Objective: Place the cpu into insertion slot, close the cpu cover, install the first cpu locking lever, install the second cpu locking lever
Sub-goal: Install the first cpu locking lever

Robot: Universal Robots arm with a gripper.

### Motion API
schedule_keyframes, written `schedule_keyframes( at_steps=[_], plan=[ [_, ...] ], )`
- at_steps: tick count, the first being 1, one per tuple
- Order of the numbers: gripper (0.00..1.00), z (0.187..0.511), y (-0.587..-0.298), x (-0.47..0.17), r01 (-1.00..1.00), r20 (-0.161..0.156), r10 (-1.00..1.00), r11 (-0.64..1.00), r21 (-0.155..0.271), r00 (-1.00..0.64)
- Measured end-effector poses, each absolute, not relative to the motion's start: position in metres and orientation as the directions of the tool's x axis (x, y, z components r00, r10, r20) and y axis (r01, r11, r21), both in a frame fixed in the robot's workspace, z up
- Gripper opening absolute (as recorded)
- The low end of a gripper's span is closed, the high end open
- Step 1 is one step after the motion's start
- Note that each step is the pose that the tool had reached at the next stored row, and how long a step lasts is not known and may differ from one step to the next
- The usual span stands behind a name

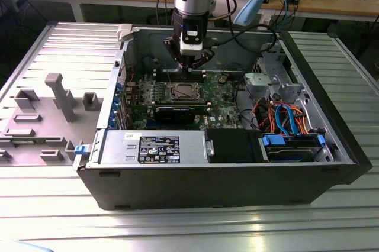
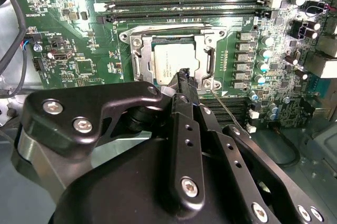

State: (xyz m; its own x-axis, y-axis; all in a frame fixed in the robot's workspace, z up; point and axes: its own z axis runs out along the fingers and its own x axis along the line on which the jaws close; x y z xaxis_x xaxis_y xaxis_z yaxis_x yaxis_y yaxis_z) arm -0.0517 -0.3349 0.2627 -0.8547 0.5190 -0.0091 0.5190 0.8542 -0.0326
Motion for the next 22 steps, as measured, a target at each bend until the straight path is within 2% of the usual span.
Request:
schedule_keyframes(
  at_steps=[22],
  plan=[
    [0.11, 0.2627, -0.3349, -0.0518, 0.49, -0.009, 0.49, 0.871, -0.033, -0.872]
  ],
)
